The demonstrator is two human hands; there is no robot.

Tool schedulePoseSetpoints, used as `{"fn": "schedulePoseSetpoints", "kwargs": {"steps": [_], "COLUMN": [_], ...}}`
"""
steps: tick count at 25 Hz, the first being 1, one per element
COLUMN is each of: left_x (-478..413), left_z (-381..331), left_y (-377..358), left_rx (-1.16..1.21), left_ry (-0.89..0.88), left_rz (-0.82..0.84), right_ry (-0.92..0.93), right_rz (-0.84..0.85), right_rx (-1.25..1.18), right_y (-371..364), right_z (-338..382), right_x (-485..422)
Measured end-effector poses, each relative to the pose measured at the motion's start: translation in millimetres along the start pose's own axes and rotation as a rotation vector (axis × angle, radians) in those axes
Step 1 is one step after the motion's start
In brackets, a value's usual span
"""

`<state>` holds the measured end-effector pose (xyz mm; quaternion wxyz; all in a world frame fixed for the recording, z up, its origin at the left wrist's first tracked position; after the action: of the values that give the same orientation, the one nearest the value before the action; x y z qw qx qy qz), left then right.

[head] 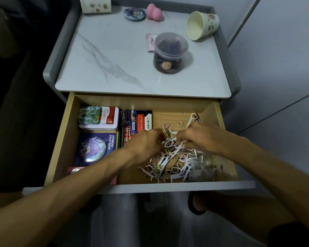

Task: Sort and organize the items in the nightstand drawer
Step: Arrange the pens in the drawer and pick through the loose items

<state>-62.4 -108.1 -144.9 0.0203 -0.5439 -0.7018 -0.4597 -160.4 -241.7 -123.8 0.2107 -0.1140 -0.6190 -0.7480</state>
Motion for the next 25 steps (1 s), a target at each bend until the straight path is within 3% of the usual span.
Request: {"fn": "schedulePoseSetpoints", "kwargs": {"steps": [7,18,25], "left_x": [1,8,5], "left_z": [-8,-9,-5], "left_y": [-7,-4,4], "left_rx": [-0.009,-0.142,0.100], "left_ry": [-0.049,-0.089,-0.031], "left_rz": [0.077,0.062,0.003], "right_ry": [-0.011,-0.139,-0.062], "right_rz": [-0.155,-0.187,-0.235], "right_rx": [-0.282,-0.569,-0.602], "right_y": [13,7,18], "right_z": [4,-14,-14], "right_x": [-1,4,3]}}
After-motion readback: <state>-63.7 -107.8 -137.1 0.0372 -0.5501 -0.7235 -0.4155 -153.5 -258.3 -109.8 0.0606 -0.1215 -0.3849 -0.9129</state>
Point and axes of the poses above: each hand's wrist, its own x-axis away from the middle knuckle, its own y-axis out of the back of the hand, z = x × y, the point moved 4 cm from there along -x, towards the middle knuckle, and after that the axes turned 12 degrees about y, right-handed, at the moved point
